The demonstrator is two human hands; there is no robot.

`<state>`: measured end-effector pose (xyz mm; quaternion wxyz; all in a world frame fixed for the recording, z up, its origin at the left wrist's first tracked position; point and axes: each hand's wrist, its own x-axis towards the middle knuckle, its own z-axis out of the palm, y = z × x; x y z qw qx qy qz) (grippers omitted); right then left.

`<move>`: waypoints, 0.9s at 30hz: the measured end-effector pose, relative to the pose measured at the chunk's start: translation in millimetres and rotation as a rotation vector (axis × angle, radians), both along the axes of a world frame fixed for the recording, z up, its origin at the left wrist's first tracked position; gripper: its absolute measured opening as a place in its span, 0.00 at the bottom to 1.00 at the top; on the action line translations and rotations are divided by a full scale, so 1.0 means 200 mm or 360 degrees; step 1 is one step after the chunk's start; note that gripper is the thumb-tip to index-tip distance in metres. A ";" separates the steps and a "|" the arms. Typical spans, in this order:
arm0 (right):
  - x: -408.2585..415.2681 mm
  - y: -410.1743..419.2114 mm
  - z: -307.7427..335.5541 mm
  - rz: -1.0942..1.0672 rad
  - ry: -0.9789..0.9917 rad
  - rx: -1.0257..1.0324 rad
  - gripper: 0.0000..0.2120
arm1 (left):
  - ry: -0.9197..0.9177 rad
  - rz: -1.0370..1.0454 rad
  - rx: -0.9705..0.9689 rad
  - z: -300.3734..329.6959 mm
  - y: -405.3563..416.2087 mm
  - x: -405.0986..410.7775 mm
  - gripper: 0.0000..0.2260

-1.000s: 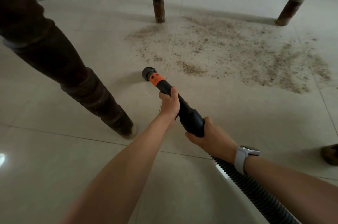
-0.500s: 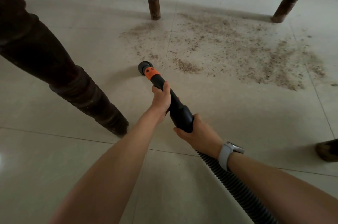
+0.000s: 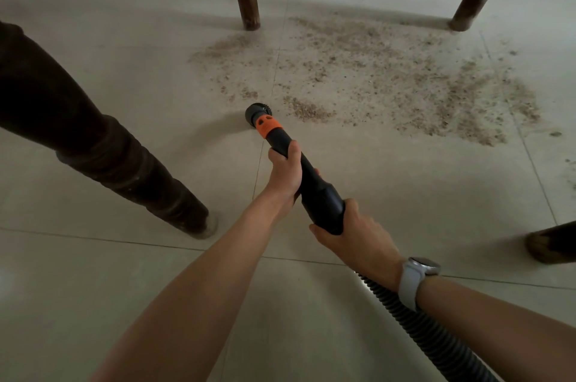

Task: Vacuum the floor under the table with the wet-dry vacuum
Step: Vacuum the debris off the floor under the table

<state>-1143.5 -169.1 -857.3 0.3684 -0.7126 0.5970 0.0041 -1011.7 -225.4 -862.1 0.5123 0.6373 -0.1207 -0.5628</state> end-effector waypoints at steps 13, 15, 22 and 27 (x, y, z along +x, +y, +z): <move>-0.10 0.07 0.01 -0.0053 -0.0102 0.0095 0.24 | 0.0027 -0.0142 0.0036 0.00 0.03 -0.10 0.20; -0.11 0.07 0.00 -0.0094 -0.0152 0.0120 0.24 | 0.0005 -0.0169 0.0055 0.01 0.03 -0.11 0.20; -0.10 0.09 0.00 -0.0179 -0.0207 0.0108 0.24 | -0.0016 -0.0193 0.0081 0.03 0.02 -0.12 0.21; -0.13 0.07 0.01 -0.0145 -0.0212 0.0132 0.24 | -0.0011 -0.0192 0.0102 0.05 0.00 -0.14 0.22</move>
